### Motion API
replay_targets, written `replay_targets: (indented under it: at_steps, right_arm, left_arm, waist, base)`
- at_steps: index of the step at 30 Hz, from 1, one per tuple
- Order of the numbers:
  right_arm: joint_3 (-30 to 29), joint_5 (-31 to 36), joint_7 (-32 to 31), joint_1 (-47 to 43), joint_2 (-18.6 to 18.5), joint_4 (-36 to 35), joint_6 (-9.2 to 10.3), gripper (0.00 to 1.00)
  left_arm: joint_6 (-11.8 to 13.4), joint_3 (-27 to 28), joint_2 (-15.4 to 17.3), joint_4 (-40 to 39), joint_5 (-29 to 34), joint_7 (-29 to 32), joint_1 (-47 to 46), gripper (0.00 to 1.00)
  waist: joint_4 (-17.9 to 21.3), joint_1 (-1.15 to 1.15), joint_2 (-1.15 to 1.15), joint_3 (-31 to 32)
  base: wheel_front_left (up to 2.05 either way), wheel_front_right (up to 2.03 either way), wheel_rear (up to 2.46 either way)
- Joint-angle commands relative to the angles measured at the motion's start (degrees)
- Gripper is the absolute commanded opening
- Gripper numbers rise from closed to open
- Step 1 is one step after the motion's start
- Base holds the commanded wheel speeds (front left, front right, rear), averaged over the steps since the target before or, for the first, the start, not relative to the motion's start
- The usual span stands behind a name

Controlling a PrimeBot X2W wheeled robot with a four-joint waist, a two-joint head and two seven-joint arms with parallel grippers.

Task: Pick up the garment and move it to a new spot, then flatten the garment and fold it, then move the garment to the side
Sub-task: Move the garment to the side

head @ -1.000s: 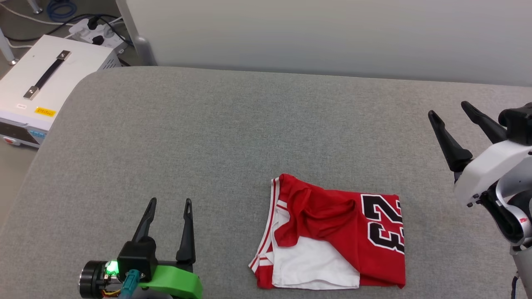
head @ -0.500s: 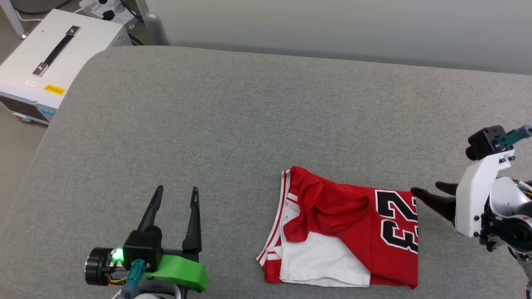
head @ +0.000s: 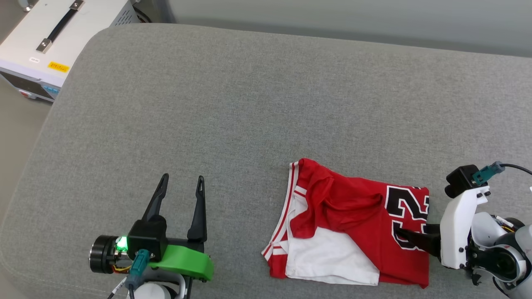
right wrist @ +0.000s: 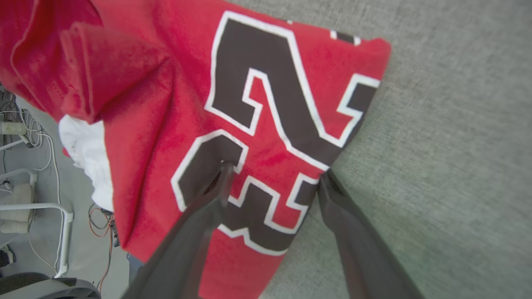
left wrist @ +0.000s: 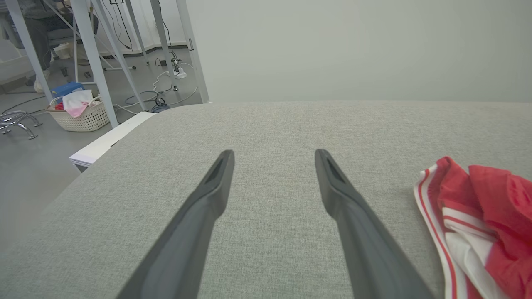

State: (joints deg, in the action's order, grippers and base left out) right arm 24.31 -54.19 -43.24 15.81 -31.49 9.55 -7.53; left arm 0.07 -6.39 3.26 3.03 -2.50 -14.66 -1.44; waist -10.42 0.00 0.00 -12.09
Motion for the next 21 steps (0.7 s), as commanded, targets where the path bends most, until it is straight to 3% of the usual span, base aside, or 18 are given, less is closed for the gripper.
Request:
replay_targets:
  at_steps: [1, 10, 11, 12, 21]
  right_arm:
    - [1.1, -0.6, 0.4, -0.4, 0.9, 1.3, 0.04, 1.0]
    - [6.6, -1.6, 4.0, -0.2, 1.3, 3.6, 0.04, 1.0]
    - [6.9, -1.6, 4.7, 0.1, 1.1, 3.3, 0.04, 0.41]
    - [7.0, -1.8, 5.8, 0.3, 0.9, 3.1, 0.04, 0.0]
    - [6.6, -1.2, 13.9, 4.1, -2.3, 1.7, 0.04, 0.0]
  left_arm:
    - [0.0, -0.1, -0.3, 0.1, 0.0, -0.3, -1.1, 1.0]
    - [0.3, -0.4, -0.4, 0.3, -0.1, -0.3, -1.6, 1.0]
    - [0.3, -0.4, -0.4, 0.4, -0.1, -0.3, -1.6, 1.0]
    - [0.3, -0.4, -0.4, 0.5, -0.2, -0.3, -1.6, 1.0]
    - [0.6, -0.7, -0.4, 0.8, -0.6, -0.3, -1.0, 1.0]
  waist:
    - [-0.3, 0.0, 0.0, -0.5]
    - [-0.3, 0.0, 0.0, -0.9]
    - [-0.2, 0.0, 0.0, -0.8]
    - [-0.2, 0.0, 0.0, -0.7]
    - [0.7, 0.0, 0.0, 1.1]
  base:
    - [0.0, 0.0, 0.0]
    - [0.0, 0.0, 0.0]
    - [0.0, 0.0, 0.0]
    - [0.0, 0.0, 0.0]
    - [0.0, 0.0, 0.0]
